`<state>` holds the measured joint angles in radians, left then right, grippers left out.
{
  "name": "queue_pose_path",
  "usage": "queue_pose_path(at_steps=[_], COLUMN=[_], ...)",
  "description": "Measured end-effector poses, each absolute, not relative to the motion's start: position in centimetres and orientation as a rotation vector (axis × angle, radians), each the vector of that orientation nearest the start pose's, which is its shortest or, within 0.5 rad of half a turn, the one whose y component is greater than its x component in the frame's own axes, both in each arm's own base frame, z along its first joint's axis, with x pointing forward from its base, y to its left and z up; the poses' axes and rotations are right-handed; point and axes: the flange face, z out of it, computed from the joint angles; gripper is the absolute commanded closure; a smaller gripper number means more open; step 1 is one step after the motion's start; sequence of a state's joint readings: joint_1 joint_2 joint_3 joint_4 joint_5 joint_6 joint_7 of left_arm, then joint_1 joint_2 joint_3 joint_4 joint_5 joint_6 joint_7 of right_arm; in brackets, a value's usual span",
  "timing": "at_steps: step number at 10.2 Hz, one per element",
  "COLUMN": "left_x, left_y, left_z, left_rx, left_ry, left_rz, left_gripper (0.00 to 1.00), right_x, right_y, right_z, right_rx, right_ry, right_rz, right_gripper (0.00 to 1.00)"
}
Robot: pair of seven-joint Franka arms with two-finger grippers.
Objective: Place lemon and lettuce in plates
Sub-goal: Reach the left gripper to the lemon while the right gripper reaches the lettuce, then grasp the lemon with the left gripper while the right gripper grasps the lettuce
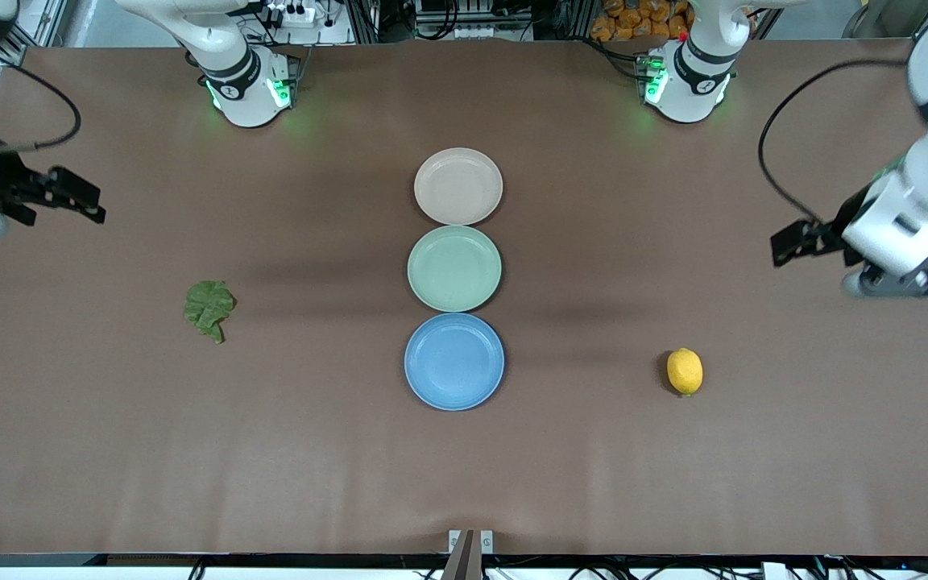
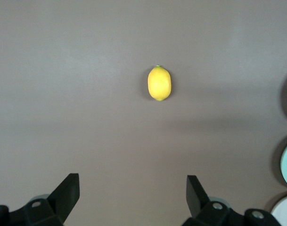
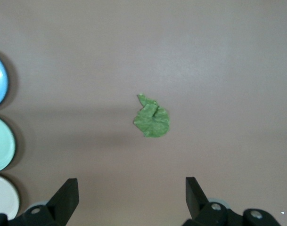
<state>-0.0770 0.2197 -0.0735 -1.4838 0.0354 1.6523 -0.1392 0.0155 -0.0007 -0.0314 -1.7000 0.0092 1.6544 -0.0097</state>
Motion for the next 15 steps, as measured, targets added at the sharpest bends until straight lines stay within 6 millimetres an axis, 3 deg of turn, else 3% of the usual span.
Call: queue_pose_path(at_steps=[4, 6, 8, 11, 15], left_x=[66.7, 68.1, 68.8, 69.4, 69.9], left_y=[-9.8, -10.6, -11.2, -11.4, -11.5], left_z=[43.2, 36.7, 31.5, 26.6, 21.9], left_rx=[-3.13, -3.132, -3.133, -3.135, -3.141], left_ry=[0.042, 0.058, 0.069, 0.074, 0.08], left_rz=[0.069, 0.114, 0.149, 0.143, 0.105], left_gripper=[0.0, 0.0, 0.0, 0.0, 0.0], right_x=[58.7, 59.7, 59.2, 56.9, 56.2], right_y=[-1.6, -2.0, -3.2, -3.1, -3.8], right_z=[43.0, 37.3, 32.2, 25.9, 19.3], right_rx=[-3.116, -3.113, -3.115, -3.111, -3.053], right_ry=[0.043, 0.057, 0.09, 0.098, 0.114], right_rz=[0.237, 0.286, 0.269, 0.292, 0.343], right_gripper=[0.0, 0.0, 0.0, 0.0, 0.0])
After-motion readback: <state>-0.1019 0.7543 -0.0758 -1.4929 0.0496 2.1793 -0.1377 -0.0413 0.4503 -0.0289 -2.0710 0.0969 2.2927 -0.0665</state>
